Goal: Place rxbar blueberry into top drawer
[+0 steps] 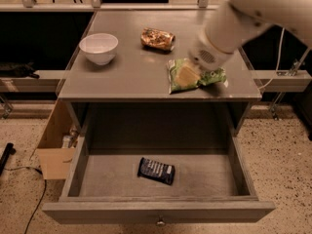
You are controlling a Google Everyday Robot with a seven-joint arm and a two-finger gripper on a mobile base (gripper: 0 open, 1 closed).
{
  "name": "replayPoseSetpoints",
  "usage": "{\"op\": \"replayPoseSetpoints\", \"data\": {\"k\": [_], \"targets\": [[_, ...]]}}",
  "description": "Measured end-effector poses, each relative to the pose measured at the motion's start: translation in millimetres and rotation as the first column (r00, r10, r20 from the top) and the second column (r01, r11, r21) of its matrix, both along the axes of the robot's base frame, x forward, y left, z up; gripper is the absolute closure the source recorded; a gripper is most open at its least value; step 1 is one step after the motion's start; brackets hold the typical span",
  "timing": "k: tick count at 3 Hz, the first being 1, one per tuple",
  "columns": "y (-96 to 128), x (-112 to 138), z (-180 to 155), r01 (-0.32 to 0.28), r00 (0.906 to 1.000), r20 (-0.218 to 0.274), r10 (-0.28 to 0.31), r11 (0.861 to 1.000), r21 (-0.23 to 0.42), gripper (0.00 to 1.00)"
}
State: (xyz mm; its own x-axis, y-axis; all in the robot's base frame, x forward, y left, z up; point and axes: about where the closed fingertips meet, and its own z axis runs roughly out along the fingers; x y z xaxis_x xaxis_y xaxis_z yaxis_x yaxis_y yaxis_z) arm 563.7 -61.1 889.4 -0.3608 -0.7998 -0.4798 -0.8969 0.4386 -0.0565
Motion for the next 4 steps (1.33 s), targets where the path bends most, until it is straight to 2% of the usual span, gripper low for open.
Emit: {"op": "replayPoseSetpoints", "data": {"k": [1, 4], "targets": [[-64.7, -58.0, 21.7, 0.114, 0.9931, 0.021, -0.115, 0.993, 0.037, 0.98], [-61.6, -54.7, 19.9, 0.108, 0.9938, 0.02, -0.109, 0.994, 0.033, 0.27]]}}
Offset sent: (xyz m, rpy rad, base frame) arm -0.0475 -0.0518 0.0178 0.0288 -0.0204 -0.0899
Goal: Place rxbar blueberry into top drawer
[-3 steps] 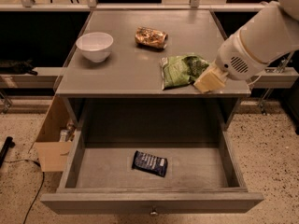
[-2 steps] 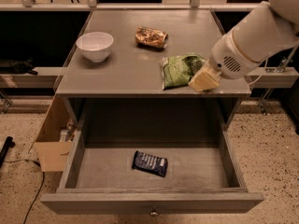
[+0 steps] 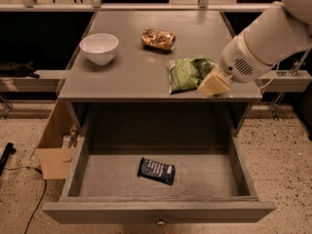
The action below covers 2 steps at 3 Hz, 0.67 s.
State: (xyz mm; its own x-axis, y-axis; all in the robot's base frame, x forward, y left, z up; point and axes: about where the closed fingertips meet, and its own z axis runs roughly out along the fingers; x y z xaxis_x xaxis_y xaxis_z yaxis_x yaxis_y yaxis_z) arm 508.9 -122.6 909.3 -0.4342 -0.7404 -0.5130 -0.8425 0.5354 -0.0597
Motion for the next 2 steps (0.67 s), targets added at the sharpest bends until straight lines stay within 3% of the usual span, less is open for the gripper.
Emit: {"op": "replayPoseSetpoints", "data": {"k": [1, 2], "targets": [[0.0, 0.0, 0.0, 0.0, 1.0, 0.0, 0.0, 1.0, 0.0, 0.05], [0.1, 0.0, 0.0, 0.0, 1.0, 0.0, 0.0, 1.0, 0.0, 0.0]]}}
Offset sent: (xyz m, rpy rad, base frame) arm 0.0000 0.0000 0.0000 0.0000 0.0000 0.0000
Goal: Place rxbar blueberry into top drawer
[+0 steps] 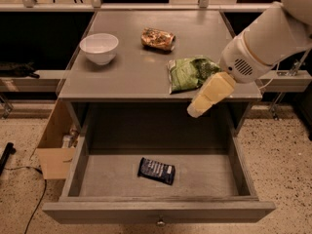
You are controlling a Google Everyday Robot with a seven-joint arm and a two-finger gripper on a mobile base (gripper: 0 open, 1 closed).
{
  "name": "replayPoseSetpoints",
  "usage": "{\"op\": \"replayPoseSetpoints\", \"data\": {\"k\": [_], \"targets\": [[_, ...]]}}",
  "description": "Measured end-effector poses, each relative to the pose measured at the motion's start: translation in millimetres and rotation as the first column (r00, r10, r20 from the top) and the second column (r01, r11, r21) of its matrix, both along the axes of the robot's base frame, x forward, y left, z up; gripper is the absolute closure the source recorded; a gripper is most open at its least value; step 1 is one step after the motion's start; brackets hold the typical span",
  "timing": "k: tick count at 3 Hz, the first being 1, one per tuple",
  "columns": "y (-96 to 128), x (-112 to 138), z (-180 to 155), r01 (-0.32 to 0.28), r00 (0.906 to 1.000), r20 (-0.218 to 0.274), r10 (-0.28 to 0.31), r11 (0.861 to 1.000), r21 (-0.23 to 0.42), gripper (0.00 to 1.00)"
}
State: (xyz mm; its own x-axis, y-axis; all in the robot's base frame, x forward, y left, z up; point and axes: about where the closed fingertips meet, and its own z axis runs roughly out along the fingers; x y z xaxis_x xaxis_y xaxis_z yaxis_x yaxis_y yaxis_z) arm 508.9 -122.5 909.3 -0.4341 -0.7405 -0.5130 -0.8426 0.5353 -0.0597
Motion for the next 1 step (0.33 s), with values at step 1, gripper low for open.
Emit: {"op": "replayPoseSetpoints", "data": {"k": [1], "targets": [[0.0, 0.0, 0.0, 0.0, 1.0, 0.0, 0.0, 1.0, 0.0, 0.0]]}}
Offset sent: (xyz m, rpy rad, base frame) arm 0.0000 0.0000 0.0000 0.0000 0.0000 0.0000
